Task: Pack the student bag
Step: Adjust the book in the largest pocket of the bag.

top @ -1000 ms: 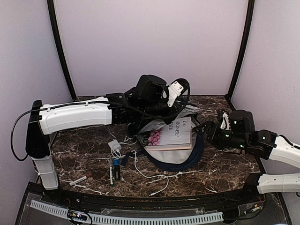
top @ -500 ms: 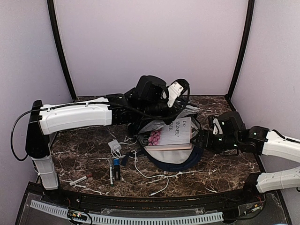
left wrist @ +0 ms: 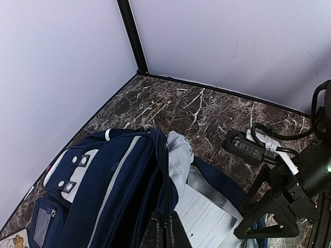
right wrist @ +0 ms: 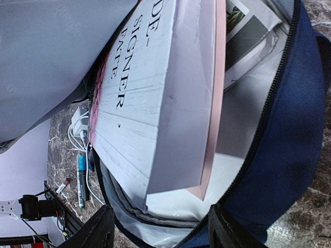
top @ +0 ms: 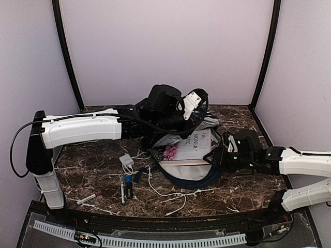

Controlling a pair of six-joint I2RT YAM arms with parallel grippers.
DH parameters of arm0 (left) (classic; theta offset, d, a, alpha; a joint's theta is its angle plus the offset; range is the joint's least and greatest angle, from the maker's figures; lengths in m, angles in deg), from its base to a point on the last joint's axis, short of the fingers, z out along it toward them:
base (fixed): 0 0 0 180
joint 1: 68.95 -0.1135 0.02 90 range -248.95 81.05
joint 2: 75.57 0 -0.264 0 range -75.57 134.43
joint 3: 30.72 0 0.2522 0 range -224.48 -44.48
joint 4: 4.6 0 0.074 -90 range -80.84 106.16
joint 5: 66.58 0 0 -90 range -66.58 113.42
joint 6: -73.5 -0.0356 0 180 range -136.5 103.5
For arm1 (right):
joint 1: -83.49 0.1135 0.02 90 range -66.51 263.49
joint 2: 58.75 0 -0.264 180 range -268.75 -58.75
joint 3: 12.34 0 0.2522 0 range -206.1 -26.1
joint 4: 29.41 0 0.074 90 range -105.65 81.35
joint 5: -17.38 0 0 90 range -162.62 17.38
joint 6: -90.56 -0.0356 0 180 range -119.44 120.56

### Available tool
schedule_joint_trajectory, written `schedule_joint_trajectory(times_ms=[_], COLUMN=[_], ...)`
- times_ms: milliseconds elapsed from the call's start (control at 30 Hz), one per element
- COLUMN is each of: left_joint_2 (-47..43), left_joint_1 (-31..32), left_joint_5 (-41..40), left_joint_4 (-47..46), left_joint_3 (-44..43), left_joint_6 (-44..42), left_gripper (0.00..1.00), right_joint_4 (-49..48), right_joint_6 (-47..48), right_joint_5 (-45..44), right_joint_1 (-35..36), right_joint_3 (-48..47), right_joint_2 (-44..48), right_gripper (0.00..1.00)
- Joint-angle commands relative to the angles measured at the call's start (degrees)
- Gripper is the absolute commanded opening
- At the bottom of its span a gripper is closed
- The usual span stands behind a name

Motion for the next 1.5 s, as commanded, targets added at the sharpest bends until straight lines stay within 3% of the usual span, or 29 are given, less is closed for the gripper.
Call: schedule_joint_trajectory(times_ms=[0,167,300,500,667,833,933,1000,1167,1467], left_joint_2=[-4.9,-5.5,-4.2,-2.4,-3.6,-4.0,-4.0,-3.9,-4.1,-3.2], left_joint_1=[0.6,0.6,0.6,0.6,0.6,0.6,0.6,0.6,0.6,0.6], left_joint_5=[2.1,3.1,5.8,7.3,5.1,4.1,4.6,4.7,4.7,7.7], left_joint_4=[-4.6,-5.6,-5.5,-4.7,-4.7,-5.4,-6.0,-6.1,-5.7,-6.1], left_joint_3=[-1.5,-0.6,-2.5,-5.2,-4.3,-3.7,-3.6,-3.6,-3.5,-4.5], left_joint_6=[-0.7,0.0,1.3,1.7,-0.1,-0.9,-0.7,-0.3,-0.1,2.1], left_gripper=[0.0,0.0,0.0,0.0,0.0,0.0,0.0,0.0,0.0,0.0], right_joint_4=[-10.5,-10.0,-21.5,-29.7,-27.9,-16.4,-16.9,-20.2,-26.7,-34.9], right_joint_6=[-0.4,1.6,-1.1,-4.2,-8.1,-8.8,-9.6,-9.5,-8.4,-11.7], right_joint_5=[0.9,-0.9,3.4,5.2,3.1,-3.7,-4.4,-2.7,5.4,10.9], right_joint_1=[0.1,0.1,0.9,6.4,7.0,4.2,0.2,-2.9,-7.2,-6.8], right_joint_3=[-1.3,-5.7,-5.9,-5.9,-0.4,2.7,3.9,3.6,-2.5,-5.4], right_joint_2=[-5.6,-12.9,-17.5,-21.6,-15.1,-3.4,-0.9,-2.6,-14.1,-28.8], right_gripper=[0.61,0.47,0.34,0.32,0.38,0.54,0.6,0.68,0.75,0.7])
